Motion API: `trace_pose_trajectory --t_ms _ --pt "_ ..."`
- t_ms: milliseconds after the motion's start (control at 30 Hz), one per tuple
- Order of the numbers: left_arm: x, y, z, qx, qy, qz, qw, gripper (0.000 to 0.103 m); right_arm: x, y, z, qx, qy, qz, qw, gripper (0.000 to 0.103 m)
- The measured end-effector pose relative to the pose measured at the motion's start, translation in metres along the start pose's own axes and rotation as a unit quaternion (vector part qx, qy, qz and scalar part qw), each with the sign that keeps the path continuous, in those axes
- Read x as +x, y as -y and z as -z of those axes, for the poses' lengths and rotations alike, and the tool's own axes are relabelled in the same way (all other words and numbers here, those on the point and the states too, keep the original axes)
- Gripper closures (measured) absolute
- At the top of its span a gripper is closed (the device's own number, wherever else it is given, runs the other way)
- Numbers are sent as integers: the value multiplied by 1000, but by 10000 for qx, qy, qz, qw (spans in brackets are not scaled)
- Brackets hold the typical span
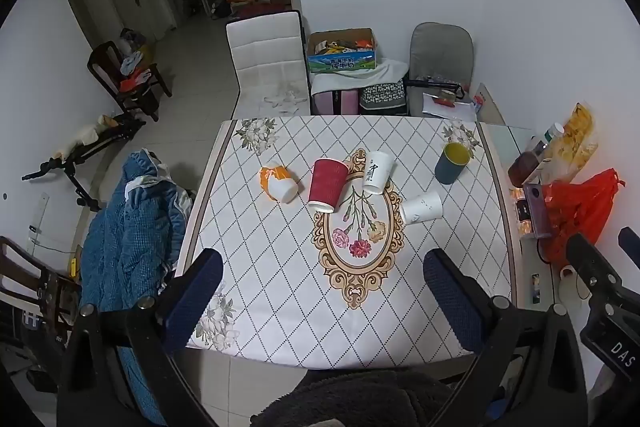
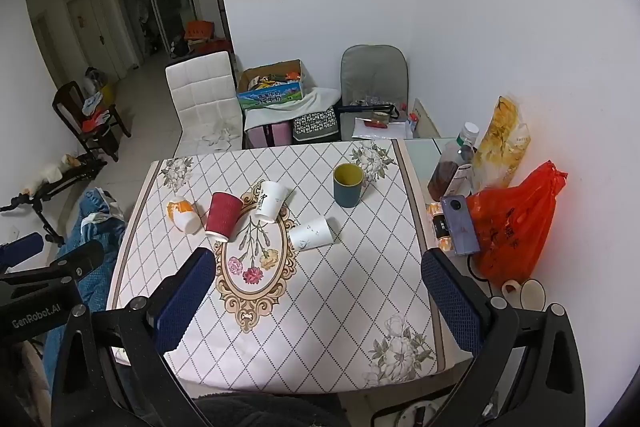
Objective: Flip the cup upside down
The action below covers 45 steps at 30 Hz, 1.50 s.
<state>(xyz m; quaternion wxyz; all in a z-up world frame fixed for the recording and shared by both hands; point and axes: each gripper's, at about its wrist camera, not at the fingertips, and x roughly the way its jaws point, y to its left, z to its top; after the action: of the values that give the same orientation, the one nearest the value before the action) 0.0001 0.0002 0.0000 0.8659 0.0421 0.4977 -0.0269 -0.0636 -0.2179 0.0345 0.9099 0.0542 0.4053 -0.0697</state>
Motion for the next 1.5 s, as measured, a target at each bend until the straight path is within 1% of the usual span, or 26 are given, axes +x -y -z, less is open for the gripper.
trace_pose_trajectory --t_ms 267,300,767,1100,1333,1400,1467,1500 --pt "5 -5 -3 -17 6 -11 10000 0 0 -1 1 25 -10 -26 10000 0" --pt "0 0 0 34 65 -62 10000 0 0 -1 2 35 -15 -29 10000 0" --pt "-4 1 -1 3 118 -91 9999 0 0 2 2 37 -2 -38 10000 0" --pt "-5 -1 -14 6 139 -83 9999 0 -2 4 7 36 6 -47 10000 0" --pt "-6 -1 -11 3 155 -79 9998 0 -1 4 9 46 9 -27 10000 0" --pt "-6 3 -18 10 166 -75 9998 0 -1 2 6 56 5 -35 10000 0" --pt "-6 2 -15 -3 166 -70 9998 0 -1 1 7 39 19 -25 10000 0" --pt "-10 3 -21 4 174 -62 9998 0 0 2 7 43 20 -27 10000 0"
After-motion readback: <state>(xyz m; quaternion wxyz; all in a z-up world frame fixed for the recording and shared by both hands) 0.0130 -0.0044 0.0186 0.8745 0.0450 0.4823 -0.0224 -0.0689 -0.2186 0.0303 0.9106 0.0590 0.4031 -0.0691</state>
